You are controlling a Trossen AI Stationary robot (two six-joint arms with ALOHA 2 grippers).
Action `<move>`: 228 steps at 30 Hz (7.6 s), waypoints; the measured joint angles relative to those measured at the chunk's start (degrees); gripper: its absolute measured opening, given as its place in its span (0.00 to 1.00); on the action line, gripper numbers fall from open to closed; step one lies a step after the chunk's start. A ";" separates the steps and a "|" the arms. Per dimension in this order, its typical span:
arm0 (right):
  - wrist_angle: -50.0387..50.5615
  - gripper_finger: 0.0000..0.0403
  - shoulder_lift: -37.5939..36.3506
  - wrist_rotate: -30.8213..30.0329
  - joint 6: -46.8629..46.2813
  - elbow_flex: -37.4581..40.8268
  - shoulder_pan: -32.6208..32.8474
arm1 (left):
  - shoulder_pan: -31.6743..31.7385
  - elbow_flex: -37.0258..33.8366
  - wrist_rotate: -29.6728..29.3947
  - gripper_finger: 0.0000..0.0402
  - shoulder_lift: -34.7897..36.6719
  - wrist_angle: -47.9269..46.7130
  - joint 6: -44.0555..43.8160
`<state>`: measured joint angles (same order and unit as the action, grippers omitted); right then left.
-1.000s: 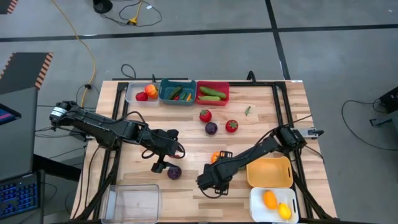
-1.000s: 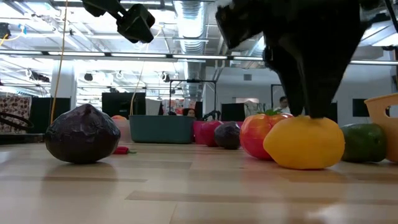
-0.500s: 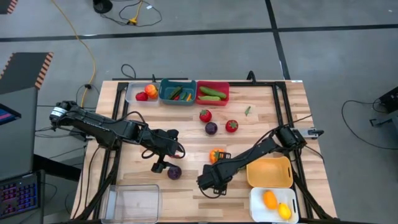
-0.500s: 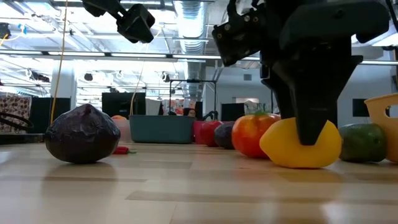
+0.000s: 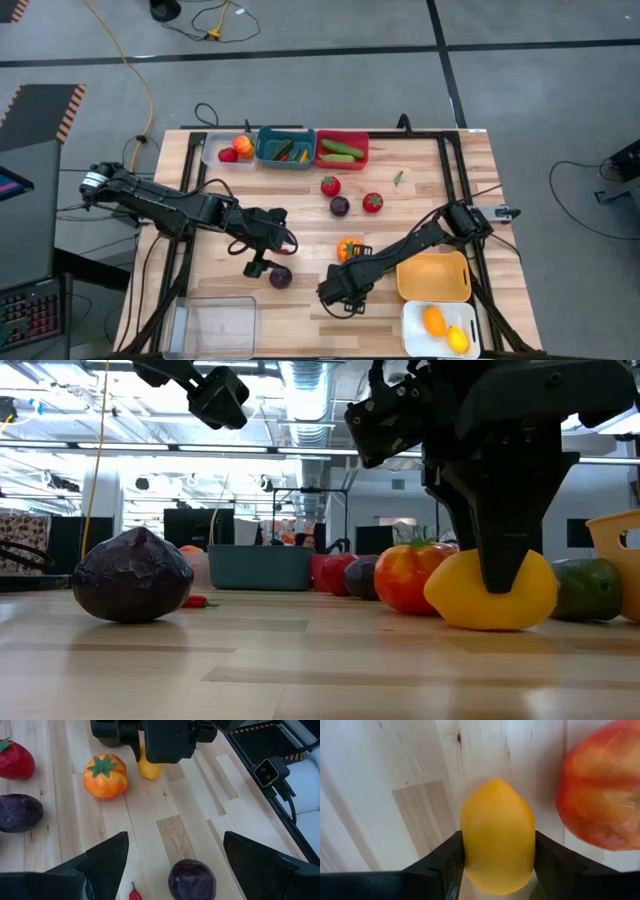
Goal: Sort produce into baskets
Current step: Put the lemon into the white bin, then put the orange chili pepper into the blue bin
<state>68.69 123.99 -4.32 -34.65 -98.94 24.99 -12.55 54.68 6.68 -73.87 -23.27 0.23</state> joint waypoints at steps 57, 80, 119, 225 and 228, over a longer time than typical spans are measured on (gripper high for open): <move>20.86 0.61 -4.38 4.44 -65.82 -15.04 31.21 | -0.01 0.00 0.00 0.78 0.00 0.04 -0.70; 21.26 0.88 -4.33 4.48 -65.23 -15.02 30.79 | 0.00 0.00 0.00 0.78 0.00 0.04 0.63; 21.35 0.93 -4.27 -2.96 -21.45 -15.02 15.24 | 11.25 -5.31 -8.82 0.63 7.10 -23.35 8.58; 0.15 0.93 -50.06 -33.41 17.39 22.21 -20.28 | 35.52 3.52 -12.07 0.00 -10.12 30.01 19.58; -5.05 0.93 -51.47 -32.25 17.12 24.68 -24.41 | 37.37 3.52 -12.08 0.00 -10.12 30.10 18.06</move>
<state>63.64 72.52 -36.57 -17.53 -74.25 0.59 24.82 58.19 -5.40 -83.99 6.83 18.29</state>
